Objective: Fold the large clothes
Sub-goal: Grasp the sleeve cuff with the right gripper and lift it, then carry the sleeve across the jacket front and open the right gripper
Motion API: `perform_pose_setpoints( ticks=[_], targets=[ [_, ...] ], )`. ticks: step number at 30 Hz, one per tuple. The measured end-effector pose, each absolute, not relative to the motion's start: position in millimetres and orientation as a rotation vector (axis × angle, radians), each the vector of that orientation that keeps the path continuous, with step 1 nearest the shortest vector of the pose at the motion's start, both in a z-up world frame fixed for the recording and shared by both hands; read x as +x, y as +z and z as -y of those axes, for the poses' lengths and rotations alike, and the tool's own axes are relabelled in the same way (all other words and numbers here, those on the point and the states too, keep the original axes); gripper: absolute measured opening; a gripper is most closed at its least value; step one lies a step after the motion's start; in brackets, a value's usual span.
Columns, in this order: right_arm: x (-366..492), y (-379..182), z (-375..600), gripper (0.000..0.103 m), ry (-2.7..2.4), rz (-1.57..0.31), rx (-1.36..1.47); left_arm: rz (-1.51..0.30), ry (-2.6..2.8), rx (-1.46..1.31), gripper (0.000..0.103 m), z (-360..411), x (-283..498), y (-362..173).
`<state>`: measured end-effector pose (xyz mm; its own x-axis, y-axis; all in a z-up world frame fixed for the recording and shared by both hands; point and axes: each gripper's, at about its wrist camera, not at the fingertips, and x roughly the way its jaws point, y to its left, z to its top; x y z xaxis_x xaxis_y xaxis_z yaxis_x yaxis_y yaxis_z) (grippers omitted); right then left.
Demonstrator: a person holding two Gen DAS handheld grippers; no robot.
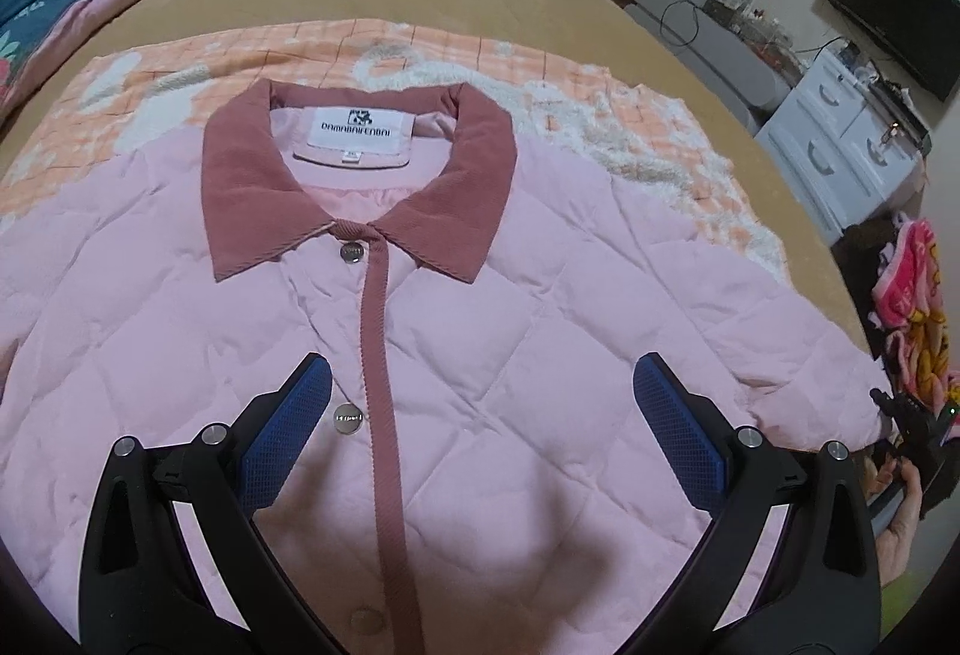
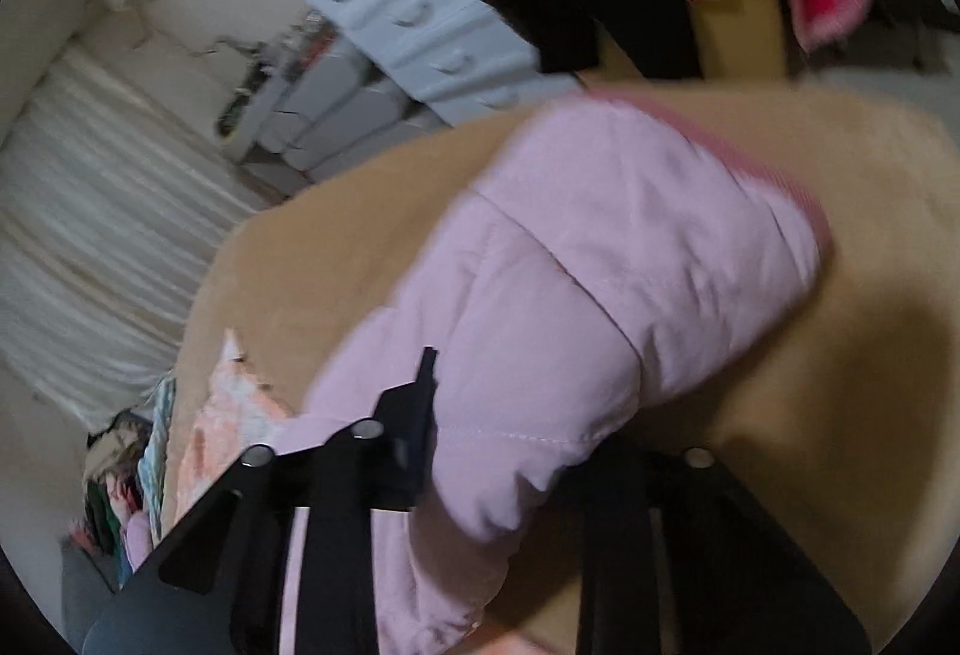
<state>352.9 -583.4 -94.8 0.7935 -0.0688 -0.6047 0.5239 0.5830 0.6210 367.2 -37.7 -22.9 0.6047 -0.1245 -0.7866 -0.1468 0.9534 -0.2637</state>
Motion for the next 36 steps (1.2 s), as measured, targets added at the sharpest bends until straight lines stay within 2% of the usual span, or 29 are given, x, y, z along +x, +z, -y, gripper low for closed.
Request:
perform_pose_setpoints(
  ticks=[7, 16, 36],
  targets=[
    [350.1, -4.3, 520.7, 0.018, -0.176, -0.406, 0.626, -0.882, 0.014, -0.315, 0.095, 26.3, 350.2, 12.1],
    [328.6, 62.6, 426.2, 0.017, 0.035, -0.322, 0.433, -0.859, 0.020, -0.333, 0.095, 1.5, 329.6, 45.4],
    [277.5, 115.3, 281.2, 0.017, 0.250, -0.318, 0.218, -0.744, -0.051, -0.420, 0.095, -43.5, 280.0, 97.8]
  ],
)
